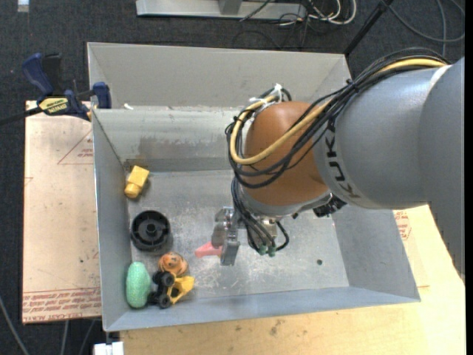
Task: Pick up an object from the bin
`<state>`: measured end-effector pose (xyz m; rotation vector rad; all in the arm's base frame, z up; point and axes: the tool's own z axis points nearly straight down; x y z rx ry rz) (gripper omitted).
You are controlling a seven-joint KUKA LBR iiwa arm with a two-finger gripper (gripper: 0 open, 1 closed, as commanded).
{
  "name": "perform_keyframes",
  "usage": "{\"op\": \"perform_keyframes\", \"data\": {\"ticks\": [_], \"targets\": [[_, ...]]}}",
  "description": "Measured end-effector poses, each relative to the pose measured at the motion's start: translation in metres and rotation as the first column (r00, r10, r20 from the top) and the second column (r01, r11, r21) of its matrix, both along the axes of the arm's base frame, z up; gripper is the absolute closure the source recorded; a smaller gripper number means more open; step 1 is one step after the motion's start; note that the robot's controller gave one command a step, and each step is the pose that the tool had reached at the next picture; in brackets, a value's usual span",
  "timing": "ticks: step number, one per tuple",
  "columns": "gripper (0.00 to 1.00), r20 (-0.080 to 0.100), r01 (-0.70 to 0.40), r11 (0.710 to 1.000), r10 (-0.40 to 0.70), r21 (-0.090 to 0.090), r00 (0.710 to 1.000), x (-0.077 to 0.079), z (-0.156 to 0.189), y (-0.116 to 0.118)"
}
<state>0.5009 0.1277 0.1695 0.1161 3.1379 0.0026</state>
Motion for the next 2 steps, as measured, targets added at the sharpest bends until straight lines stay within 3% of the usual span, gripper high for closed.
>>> {"op": "perform_keyframes", "data": {"ticks": [1, 2], "targets": [[1.00, 0.000, 0.001, 1.000, -0.001, 0.000, 1.000, 0.000, 0.000, 0.000], [1.00, -0.005, -0.005, 1.000, 0.005, -0.001, 1.000, -0.008, 0.050, 0.001]]}}
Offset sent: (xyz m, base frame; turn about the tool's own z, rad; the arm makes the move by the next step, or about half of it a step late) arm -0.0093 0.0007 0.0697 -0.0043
